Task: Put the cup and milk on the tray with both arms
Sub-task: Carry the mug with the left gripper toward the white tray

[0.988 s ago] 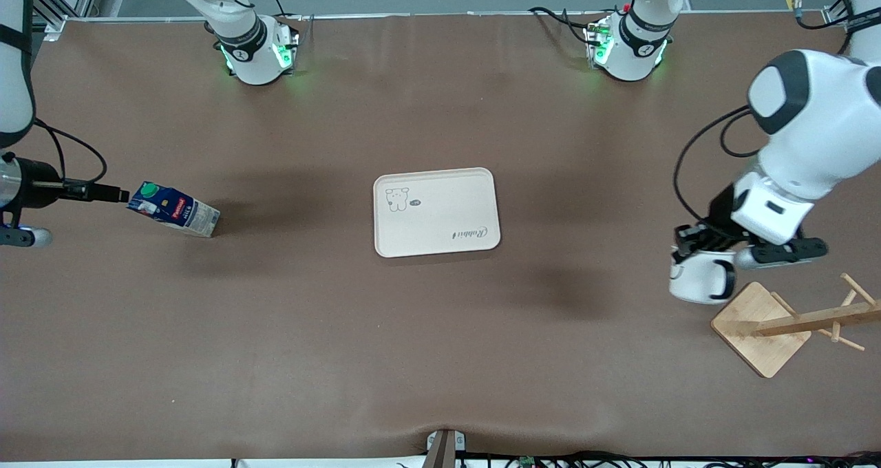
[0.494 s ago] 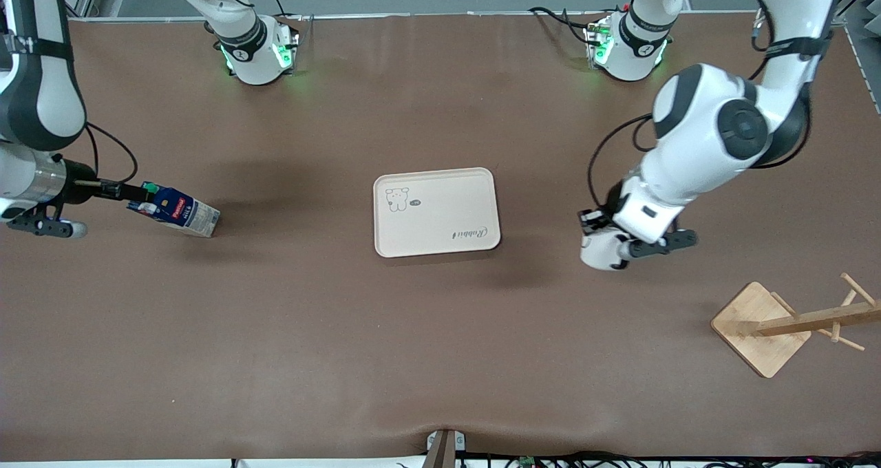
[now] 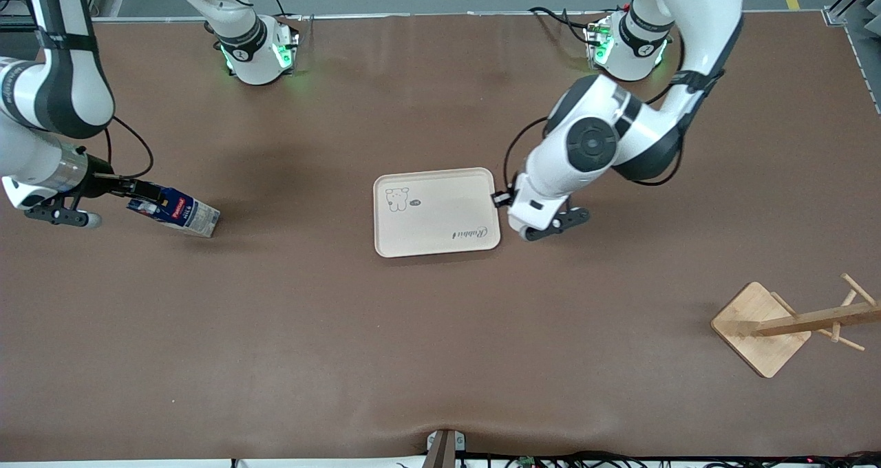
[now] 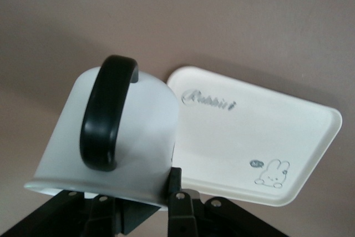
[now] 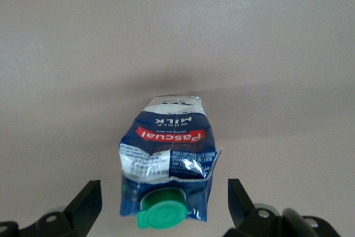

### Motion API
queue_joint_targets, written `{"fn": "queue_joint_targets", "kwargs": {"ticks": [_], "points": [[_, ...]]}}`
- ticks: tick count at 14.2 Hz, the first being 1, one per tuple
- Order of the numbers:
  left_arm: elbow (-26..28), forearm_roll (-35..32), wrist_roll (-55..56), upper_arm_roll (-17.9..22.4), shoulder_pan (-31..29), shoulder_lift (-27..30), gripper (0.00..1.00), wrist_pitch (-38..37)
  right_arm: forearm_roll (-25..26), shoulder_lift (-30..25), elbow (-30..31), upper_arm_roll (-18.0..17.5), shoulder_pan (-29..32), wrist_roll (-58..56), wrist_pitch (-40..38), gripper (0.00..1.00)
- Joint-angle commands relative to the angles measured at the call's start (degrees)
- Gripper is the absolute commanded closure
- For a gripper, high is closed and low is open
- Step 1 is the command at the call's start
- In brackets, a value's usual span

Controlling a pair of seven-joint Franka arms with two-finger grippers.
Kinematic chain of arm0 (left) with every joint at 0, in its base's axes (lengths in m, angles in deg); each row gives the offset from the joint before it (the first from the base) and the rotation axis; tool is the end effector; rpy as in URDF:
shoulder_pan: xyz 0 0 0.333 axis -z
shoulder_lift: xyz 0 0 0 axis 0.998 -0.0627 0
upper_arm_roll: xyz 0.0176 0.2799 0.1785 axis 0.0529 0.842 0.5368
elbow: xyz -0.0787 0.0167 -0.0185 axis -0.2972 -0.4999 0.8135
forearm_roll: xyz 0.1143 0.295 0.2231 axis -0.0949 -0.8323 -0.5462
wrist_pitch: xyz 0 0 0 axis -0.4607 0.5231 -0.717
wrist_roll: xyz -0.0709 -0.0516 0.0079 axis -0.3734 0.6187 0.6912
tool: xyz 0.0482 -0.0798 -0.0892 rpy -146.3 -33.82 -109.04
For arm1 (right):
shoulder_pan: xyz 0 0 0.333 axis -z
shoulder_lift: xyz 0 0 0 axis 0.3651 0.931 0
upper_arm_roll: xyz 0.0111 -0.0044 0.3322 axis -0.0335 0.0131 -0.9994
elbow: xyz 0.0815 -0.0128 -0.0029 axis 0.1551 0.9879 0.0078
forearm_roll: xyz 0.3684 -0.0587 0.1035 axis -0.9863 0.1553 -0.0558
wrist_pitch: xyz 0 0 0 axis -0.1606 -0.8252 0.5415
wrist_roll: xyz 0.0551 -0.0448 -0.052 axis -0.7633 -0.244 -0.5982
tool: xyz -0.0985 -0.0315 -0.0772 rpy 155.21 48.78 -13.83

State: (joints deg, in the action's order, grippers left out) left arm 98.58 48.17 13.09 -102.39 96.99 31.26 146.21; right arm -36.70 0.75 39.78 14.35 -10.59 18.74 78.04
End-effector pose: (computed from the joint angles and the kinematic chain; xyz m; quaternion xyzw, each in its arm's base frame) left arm 0.5316 -0.3844 0.3544 0.9735 0.1848 -0.1202 0.0602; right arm 0.5074 -0.1100 0.3573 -0.9928 0.0953 0.0637 0.0334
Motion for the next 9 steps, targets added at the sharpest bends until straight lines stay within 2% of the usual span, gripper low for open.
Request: {"fn": "queue_joint_targets", "kwargs": {"ticks": [1, 3, 5, 6, 7, 8, 9], "points": [[-7.7, -1.3, 5.5, 0.4, 4.9, -7.8, 1.00, -2.9, -0.2, -2.5, 2.8, -0.6, 1.6, -0.4, 1.6, 0.00], [-9.5, -1.0, 6.9, 0.5, 7.1, -11.2, 1.00, -2.9, -0.3, -2.2, 3.0, -0.7, 2.4, -0.4, 3.4, 0.00], [-9.8, -0.6, 8.3, 0.5, 7.9, -13.9, 1.00, -2.9, -0.3, -2.1, 3.3, -0.7, 2.8, -0.4, 4.3, 0.57], [-9.8, -0.6, 8.6, 0.5, 8.8, -14.5, 1.00, -2.8, -0.4, -2.2, 3.3, -0.7, 2.7, -0.3, 4.2, 0.80], [-9.8, -0.6, 9.2, 0.5, 9.1, -14.9, 1.00, -2.8, -0.5, -2.2, 3.2, -0.7, 2.6, -0.3, 4.2, 0.94], [-9.8, -0.4, 9.6, 0.5, 9.1, -15.2, 1.00, -2.8, -0.8, -2.2, 3.0, -0.7, 2.6, -0.2, 4.2, 1.00], [-9.8, 0.4, 9.6, 0.6, 9.1, -15.4, 1.00, -2.8, -0.8, -2.2, 2.8, -0.7, 2.5, 0.0, 4.1, 1.00]]}}
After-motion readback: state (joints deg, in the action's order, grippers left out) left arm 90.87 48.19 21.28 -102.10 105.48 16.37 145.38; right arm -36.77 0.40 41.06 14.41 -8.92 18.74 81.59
